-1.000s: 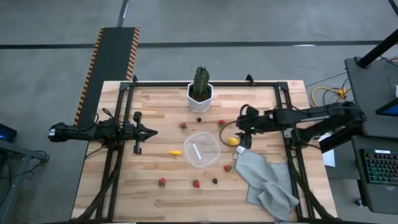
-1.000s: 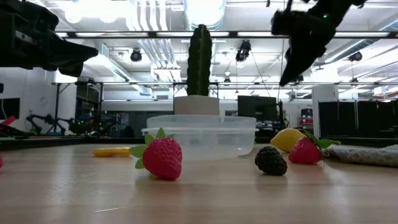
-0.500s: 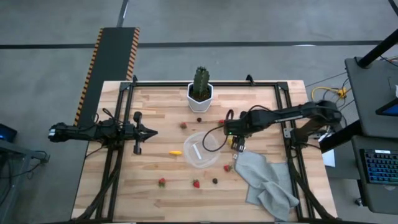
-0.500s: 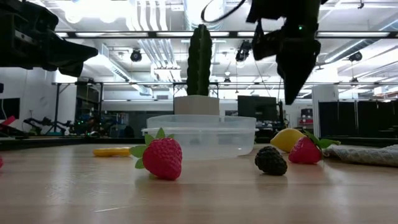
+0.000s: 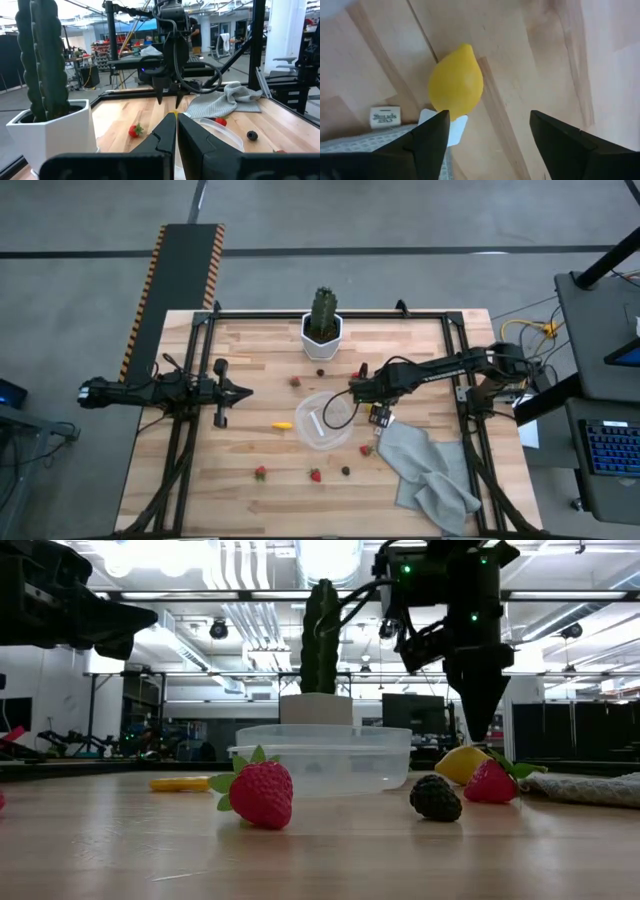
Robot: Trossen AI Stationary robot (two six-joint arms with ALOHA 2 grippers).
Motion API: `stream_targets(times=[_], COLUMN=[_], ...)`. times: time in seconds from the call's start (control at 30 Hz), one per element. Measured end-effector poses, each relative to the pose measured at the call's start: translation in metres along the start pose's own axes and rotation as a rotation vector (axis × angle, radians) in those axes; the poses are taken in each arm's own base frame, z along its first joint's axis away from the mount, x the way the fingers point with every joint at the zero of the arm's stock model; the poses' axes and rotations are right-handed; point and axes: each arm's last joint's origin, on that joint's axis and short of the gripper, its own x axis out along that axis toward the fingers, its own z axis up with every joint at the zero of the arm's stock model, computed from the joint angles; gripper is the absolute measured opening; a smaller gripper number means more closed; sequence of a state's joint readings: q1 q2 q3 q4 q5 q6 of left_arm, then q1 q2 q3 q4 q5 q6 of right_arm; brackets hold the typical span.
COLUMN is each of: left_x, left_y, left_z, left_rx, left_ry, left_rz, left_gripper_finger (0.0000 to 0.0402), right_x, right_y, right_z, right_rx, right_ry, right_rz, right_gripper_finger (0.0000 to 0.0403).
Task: Pick and placing Produce into tupperware
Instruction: Put the yellow lemon into the transparent container
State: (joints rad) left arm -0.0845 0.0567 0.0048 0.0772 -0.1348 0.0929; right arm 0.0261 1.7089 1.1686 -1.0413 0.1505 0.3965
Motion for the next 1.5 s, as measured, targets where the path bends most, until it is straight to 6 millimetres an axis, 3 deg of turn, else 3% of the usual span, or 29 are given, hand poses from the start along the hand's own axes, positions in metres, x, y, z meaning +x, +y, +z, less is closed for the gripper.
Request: stream_targets(times=[0.17, 0.4, 1.5], left_x=[0.0, 0.0, 0.0], left_y=[0.0, 0.0, 0.0], left_z=[0.0, -0.001, 0.0], left_rx=[0.0, 0.0, 0.001], left_ry=[0.002, 0.007, 0.002], left_rz=[0.0, 0.0, 0.001], left_gripper_finger=[0.0, 0.0, 0.0], right_x=[-0.012, -0.007, 0.03], right_y=[-0.001, 0.002, -0.007], right_z=[0.001, 0.004, 0.002], right_rx=[0.017, 0.02, 0.044], right_ry=[-0.058, -0.071, -0.05], right_rz=[0.03, 0.063, 0.078], right_gripper_finger=[0.0303, 0.0324, 0.0318])
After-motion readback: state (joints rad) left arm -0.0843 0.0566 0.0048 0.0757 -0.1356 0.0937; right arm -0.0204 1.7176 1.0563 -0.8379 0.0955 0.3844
